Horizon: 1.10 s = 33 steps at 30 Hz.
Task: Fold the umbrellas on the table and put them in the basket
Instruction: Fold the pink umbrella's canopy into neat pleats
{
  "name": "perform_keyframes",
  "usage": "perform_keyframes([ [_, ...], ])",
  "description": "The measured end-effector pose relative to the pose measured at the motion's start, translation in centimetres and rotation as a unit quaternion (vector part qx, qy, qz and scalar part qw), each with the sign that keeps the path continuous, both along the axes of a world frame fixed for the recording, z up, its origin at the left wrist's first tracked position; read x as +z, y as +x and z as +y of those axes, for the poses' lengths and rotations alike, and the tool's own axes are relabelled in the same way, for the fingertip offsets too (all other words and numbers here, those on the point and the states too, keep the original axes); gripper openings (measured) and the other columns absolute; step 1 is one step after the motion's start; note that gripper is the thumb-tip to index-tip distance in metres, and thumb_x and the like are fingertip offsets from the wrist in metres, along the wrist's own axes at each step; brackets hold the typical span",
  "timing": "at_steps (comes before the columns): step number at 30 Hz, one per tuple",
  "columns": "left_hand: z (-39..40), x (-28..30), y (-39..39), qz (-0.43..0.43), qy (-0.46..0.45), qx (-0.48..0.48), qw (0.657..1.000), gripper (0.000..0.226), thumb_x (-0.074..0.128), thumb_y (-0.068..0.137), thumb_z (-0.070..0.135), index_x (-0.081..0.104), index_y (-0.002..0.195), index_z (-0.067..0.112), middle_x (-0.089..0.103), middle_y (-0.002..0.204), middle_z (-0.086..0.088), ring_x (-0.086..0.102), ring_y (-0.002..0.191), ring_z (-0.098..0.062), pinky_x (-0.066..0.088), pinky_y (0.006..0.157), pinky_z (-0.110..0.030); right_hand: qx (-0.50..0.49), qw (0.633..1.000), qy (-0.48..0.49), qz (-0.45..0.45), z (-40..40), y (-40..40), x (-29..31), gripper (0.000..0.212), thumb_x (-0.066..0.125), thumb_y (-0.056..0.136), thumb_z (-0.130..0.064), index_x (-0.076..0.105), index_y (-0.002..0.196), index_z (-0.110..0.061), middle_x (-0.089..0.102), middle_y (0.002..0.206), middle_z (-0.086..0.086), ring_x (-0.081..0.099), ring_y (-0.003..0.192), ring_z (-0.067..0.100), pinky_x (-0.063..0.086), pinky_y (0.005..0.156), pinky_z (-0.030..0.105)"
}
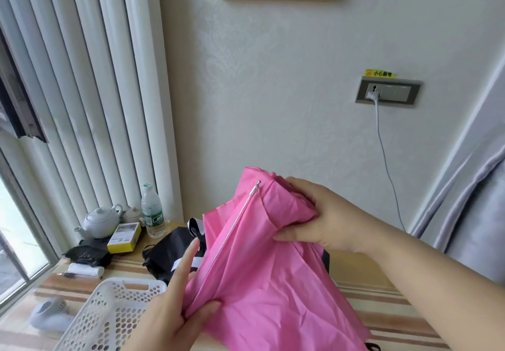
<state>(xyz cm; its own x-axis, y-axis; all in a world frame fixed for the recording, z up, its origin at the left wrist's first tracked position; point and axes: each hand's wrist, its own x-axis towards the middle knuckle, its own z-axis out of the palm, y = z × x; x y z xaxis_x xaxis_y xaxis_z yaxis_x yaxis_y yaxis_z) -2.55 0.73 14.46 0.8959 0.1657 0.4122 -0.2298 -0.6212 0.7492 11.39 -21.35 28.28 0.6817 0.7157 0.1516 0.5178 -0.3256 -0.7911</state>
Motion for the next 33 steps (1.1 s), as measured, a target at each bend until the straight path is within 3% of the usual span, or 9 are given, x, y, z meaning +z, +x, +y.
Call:
perform_keyframes([
  [3, 0.6, -0.1, 1.3, 0.044, 0.041, -0.063, 0.996, 0.075, 0.039, 0.063, 0.091, 0.007, 0.128, 0.072, 0.048, 0.122, 0.042, 0.058, 0.106, 0.007, 0.048, 0.091, -0.021, -0.011, 1.000, 0.026, 0.005, 0.4, 0.0, -0.5, 0.048, 0.084, 0.071, -0.012, 0.064, 0.114, -0.020, 0.071, 0.109, -0.005, 0.067, 0.102, 0.010, 0.053, 0.094, 0.036],
  [6, 0.6, 0.5, 2.1, 0.002, 0.148, -0.042, 0.988, 0.061, 0.037, 0.080, 0.080, 0.023, 0.136, 0.061, 0.036, 0.138, 0.023, 0.043, 0.126, -0.009, 0.041, 0.100, -0.034, -0.035, 0.999, 0.035, -0.003, 0.4, 0.1, -1.1, 0.035, 0.083, 0.073, -0.008, 0.066, 0.103, -0.015, 0.072, 0.099, 0.004, 0.068, 0.096, 0.023, 0.052, 0.091, 0.046],
  [9, -0.4, 2.9, 3.0, -0.053, 0.163, -0.003, 0.985, 0.068, 0.035, 0.082, 0.078, 0.036, 0.139, 0.041, 0.036, 0.131, 0.016, 0.039, 0.118, -0.001, 0.037, 0.095, -0.027, -0.037, 0.999, 0.014, -0.026, 0.8, -0.4, -1.7, 0.027, 0.082, 0.073, -0.010, 0.066, 0.094, -0.016, 0.072, 0.091, 0.002, 0.068, 0.088, 0.023, 0.054, 0.083, 0.043],
  [13, -1.9, 6.5, 4.5, 0.031, 0.058, -0.076, 0.995, 0.051, 0.059, 0.064, 0.076, 0.053, 0.104, 0.043, 0.061, 0.101, 0.025, 0.057, 0.095, 0.005, 0.049, 0.082, -0.021, -0.008, 0.997, -0.011, -0.076, 1.6, -2.1, -2.1, 0.045, 0.080, 0.076, -0.012, 0.056, 0.094, -0.045, 0.067, 0.082, -0.028, 0.062, 0.076, -0.011, 0.043, 0.069, 0.009],
  [18, -2.4, 6.6, 4.8, 0.049, -0.009, -0.089, 0.995, 0.039, 0.084, 0.065, 0.026, 0.066, 0.100, 0.029, 0.069, 0.095, 0.023, 0.065, 0.087, 0.005, 0.050, 0.075, -0.014, -0.014, 0.991, -0.033, -0.128, 1.7, -3.1, -2.5, 0.058, 0.081, 0.074, -0.030, 0.036, 0.106, -0.048, 0.066, 0.101, -0.018, 0.064, 0.089, -0.004, 0.050, 0.078, 0.017],
  [21, -2.7, 5.6, 4.5, 0.027, -0.094, -0.102, 0.990, 0.025, 0.074, 0.064, 0.020, 0.072, 0.089, 0.022, 0.074, 0.088, 0.003, 0.070, 0.083, -0.014, 0.057, 0.075, -0.034, 0.001, 0.997, -0.028, -0.070, 1.1, -3.3, -2.7, 0.063, 0.083, 0.074, -0.026, 0.038, 0.112, -0.049, 0.069, 0.106, -0.015, 0.063, 0.100, -0.003, 0.046, 0.096, 0.022],
  [23, -2.7, 5.3, 4.4, 0.003, -0.143, -0.094, 0.985, 0.025, 0.070, 0.061, 0.026, 0.071, 0.086, 0.022, 0.074, 0.084, -0.004, 0.070, 0.080, -0.022, 0.058, 0.072, -0.040, 0.007, 1.000, -0.014, -0.027, 0.5, -3.3, -2.7, 0.066, 0.081, 0.076, -0.021, 0.039, 0.116, -0.053, 0.069, 0.108, -0.015, 0.064, 0.104, 0.002, 0.044, 0.102, 0.033],
  [30, -3.3, 5.4, 4.2, 0.018, -0.151, -0.125, 0.980, 0.047, 0.075, 0.067, 0.038, 0.067, 0.110, 0.021, 0.072, 0.105, 0.006, 0.067, 0.100, -0.013, 0.054, 0.089, -0.042, -0.020, 1.000, 0.017, -0.001, 0.0, -3.1, -2.9, 0.053, 0.078, 0.078, -0.018, 0.050, 0.116, -0.042, 0.071, 0.100, -0.020, 0.066, 0.095, -0.002, 0.048, 0.088, 0.020],
  [33, -3.7, 5.6, 4.0, -0.016, -0.134, -0.115, 0.984, 0.087, 0.079, 0.073, 0.034, 0.026, 0.142, 0.043, 0.061, 0.119, 0.025, 0.059, 0.113, -0.001, 0.047, 0.098, -0.024, -0.027, 0.999, 0.044, 0.015, 0.1, -2.8, -3.1, 0.050, 0.077, 0.077, -0.014, 0.053, 0.115, -0.036, 0.072, 0.102, -0.015, 0.069, 0.096, 0.003, 0.051, 0.089, 0.023],
])
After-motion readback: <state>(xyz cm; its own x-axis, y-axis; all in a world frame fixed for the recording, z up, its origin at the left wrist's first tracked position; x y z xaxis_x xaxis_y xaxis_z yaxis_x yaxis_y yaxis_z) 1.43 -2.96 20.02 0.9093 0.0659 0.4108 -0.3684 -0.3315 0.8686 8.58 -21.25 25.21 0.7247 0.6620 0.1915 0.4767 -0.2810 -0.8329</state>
